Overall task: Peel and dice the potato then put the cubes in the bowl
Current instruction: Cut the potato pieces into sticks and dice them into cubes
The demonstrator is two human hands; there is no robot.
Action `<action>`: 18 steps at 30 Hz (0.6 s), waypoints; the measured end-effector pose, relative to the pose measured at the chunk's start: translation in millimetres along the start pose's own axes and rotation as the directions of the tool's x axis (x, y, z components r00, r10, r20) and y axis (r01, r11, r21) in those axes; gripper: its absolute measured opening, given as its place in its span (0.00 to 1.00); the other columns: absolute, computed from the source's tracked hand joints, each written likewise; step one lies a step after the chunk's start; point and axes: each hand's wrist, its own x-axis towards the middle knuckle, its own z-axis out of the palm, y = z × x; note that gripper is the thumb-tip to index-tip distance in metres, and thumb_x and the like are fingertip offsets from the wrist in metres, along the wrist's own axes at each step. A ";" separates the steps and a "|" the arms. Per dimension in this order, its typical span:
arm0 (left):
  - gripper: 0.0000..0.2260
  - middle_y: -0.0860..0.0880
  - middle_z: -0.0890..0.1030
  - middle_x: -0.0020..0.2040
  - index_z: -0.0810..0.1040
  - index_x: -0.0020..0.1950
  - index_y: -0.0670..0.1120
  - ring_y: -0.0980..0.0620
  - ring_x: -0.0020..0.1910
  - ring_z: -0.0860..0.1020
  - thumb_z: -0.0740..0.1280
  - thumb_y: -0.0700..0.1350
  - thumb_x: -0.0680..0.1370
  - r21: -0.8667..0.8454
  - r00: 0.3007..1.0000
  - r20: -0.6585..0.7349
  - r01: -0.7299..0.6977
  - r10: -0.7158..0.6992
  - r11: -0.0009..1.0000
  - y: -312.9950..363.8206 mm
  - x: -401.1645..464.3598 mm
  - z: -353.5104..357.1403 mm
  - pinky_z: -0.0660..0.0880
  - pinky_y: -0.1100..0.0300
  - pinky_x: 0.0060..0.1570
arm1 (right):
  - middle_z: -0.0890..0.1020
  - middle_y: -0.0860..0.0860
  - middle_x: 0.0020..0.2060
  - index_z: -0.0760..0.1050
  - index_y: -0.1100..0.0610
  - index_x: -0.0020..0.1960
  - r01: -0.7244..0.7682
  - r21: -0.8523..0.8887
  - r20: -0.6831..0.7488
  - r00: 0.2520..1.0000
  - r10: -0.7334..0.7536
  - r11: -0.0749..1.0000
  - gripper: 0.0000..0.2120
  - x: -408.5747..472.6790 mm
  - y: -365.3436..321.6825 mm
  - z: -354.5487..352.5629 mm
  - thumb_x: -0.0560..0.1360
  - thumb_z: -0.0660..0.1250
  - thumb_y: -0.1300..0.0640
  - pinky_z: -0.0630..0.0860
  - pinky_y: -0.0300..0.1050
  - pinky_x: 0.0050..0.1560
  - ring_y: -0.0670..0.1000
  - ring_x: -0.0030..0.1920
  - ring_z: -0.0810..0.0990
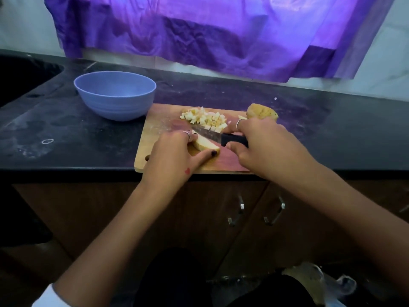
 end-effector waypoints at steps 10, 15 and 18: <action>0.29 0.48 0.78 0.63 0.74 0.68 0.48 0.51 0.60 0.75 0.69 0.61 0.72 0.006 0.999 0.039 0.027 -0.028 1.000 1.7 -0.1 -4.4 0.72 0.57 0.58 | 0.79 0.53 0.52 0.77 0.45 0.60 0.084 0.128 0.096 0.991 -0.096 0.988 0.12 23.3 4.0 -16.5 0.77 0.65 0.51 0.77 0.48 0.48 0.53 0.45 0.79; 0.29 0.49 0.78 0.62 0.74 0.68 0.48 0.53 0.59 0.75 0.70 0.61 0.72 -0.015 0.999 0.039 0.036 -0.036 0.999 0.8 -0.2 -4.3 0.72 0.59 0.57 | 0.77 0.51 0.48 0.77 0.47 0.59 0.075 0.116 0.104 0.991 -0.087 0.990 0.11 26.4 -2.5 -13.7 0.77 0.65 0.53 0.77 0.47 0.46 0.52 0.43 0.79; 0.29 0.49 0.78 0.63 0.74 0.69 0.48 0.53 0.59 0.75 0.70 0.61 0.72 -0.020 0.998 0.050 0.043 -0.042 0.999 2.4 -0.1 -6.2 0.71 0.59 0.57 | 0.78 0.51 0.48 0.78 0.48 0.56 0.084 0.082 0.130 0.987 -0.095 0.993 0.10 35.4 -6.0 -21.9 0.76 0.65 0.57 0.73 0.42 0.41 0.53 0.44 0.78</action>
